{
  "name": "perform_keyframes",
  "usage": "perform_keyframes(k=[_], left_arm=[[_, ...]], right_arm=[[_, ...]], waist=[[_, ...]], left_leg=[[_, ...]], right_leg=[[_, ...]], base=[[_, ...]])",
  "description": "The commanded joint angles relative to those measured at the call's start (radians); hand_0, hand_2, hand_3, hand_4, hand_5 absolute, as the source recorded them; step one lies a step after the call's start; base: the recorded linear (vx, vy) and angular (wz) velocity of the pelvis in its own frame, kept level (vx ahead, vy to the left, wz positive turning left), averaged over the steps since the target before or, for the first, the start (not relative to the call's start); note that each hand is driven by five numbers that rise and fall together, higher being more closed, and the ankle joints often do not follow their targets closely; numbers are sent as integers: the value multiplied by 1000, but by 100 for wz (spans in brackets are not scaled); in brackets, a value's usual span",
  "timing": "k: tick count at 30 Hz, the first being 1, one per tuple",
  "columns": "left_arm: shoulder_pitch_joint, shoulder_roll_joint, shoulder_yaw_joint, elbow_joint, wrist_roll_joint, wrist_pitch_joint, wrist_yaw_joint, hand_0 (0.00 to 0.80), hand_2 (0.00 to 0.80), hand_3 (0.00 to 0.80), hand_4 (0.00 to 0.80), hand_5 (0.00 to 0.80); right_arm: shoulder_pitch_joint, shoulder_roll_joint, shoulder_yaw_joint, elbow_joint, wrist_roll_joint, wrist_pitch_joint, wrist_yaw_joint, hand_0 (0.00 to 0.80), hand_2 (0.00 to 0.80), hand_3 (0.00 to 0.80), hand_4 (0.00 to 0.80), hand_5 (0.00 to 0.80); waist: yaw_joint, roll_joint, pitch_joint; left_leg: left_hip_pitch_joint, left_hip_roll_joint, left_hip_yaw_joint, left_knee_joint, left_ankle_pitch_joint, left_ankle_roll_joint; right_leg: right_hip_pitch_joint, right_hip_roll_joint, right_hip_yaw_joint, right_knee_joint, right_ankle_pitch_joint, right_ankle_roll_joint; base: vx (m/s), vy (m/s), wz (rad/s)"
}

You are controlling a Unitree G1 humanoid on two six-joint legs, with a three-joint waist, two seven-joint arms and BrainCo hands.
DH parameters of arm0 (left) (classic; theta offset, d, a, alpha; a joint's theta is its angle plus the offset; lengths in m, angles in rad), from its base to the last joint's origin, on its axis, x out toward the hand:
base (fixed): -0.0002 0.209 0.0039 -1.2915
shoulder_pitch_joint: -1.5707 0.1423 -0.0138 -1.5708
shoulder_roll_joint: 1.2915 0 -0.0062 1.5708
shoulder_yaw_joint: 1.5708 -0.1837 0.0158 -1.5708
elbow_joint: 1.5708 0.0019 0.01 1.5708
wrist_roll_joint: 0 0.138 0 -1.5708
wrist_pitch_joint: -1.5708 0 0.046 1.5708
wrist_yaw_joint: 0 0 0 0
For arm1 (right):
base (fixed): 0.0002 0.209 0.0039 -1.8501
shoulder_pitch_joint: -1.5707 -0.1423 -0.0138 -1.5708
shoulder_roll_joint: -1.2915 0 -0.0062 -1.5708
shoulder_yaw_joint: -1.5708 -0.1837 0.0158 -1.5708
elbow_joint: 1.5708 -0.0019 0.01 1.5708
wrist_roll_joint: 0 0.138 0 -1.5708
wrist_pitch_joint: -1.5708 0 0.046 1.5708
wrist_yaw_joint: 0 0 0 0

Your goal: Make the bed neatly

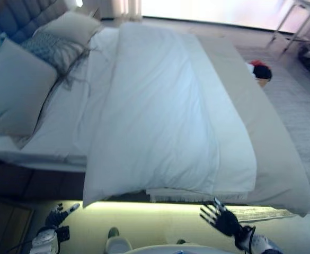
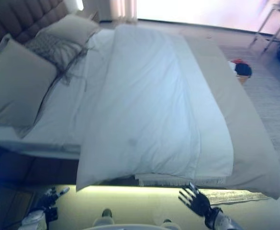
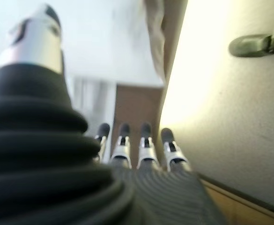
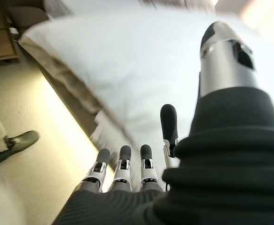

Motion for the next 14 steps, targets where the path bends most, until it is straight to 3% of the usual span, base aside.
perform_keyframes(k=[1,4,10,14], left_arm=[[-85,-10,-71,106,53,3,-71,0,0,0,0,0],[-106,-63,-108,161,2,34,-105,0,0,0,0,0],[-114,-190,-163,200,-49,149,-192,0,0,0,0,0],[-108,-252,-196,211,-80,200,-226,0,0,0,0,0]], right_arm=[[-51,26,-28,104,-58,-194,-31,0,0,0,0,0],[-62,49,-83,197,35,-172,-82,0,0,0,0,0],[-50,76,-99,327,-153,-180,-271,0,0,0,0,0],[-81,105,-40,314,-212,-187,-264,0,0,0,0,0]], waist=[[-18,42,4],[-44,55,-2],[-84,82,-14],[-69,73,-17]], left_leg=[[21,-1,37,0,-57,17],[35,2,57,0,-69,17],[67,5,92,0,-87,29],[79,3,80,0,-94,35]], right_leg=[[-47,-35,15,-35,59,38],[-49,-22,35,-35,49,30],[-35,-12,70,-35,33,13],[-19,-9,64,-35,29,7]], base=[[-8,-54,-29],[15,-36,-17],[50,-18,-28],[32,-48,-18]])
